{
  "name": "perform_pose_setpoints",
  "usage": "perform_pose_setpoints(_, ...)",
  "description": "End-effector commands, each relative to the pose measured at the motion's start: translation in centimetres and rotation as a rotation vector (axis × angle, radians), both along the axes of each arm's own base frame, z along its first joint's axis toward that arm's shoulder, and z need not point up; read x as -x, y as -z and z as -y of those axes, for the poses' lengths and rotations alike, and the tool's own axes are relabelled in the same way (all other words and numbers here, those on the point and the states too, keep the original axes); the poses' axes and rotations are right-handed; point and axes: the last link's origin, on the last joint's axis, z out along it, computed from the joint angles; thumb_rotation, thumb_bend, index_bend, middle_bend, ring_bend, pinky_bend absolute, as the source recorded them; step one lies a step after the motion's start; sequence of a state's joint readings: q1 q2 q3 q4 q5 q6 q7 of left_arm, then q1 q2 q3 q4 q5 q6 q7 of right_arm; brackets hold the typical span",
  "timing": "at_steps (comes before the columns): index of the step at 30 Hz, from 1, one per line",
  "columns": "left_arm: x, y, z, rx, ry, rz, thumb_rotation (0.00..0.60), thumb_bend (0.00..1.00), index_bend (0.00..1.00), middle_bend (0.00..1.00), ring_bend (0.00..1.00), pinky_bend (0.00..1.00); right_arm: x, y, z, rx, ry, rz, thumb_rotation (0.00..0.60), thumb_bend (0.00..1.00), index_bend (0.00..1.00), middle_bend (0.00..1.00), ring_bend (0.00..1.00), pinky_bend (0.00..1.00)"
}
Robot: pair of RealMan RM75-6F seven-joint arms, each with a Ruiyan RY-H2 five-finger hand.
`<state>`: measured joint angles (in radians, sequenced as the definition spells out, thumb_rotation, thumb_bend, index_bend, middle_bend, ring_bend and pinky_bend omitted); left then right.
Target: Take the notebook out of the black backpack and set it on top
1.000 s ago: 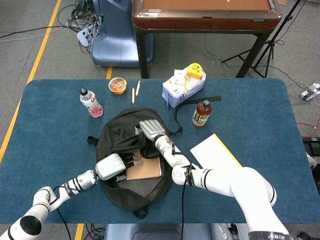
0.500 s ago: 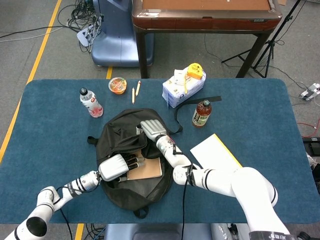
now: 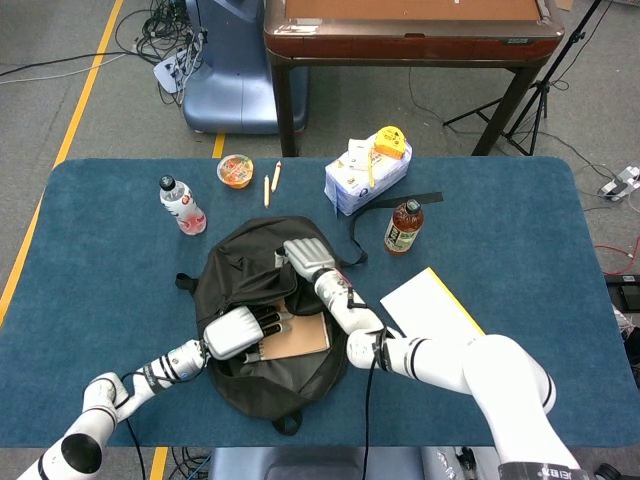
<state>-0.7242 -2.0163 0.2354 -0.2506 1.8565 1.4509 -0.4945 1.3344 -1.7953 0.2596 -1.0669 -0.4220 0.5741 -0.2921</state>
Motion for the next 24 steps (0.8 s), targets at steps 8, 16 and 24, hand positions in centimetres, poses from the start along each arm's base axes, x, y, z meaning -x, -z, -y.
perform_pose_setpoints(8, -0.3, -0.1, 0.1, 0.002, -0.024, 0.054, 0.6, 0.36, 0.45, 0.23, 0.24, 0.35, 0.0, -0.1, 0.1, 0.003, 0.004, 0.003, 0.6, 1.0, 0.74, 0.56, 0.48, 0.49)
perform_pose_setpoints(16, -0.7, 0.0, 0.5, 0.054, -0.106, 0.183, 0.6, 0.45, 0.61, 0.39, 0.33, 0.35, 0.0, -0.5, 0.5, 0.011, 0.021, 0.012, 0.6, 1.0, 0.74, 0.56, 0.48, 0.49)
perform_pose_setpoints(24, -1.3, -0.4, 1.5, 0.111, -0.102, 0.286, 0.6, 0.5, 0.65, 0.59, 0.46, 0.38, -0.1, -0.4, 0.7, 0.008, 0.036, 0.018, 0.6, 1.0, 0.74, 0.56, 0.48, 0.49)
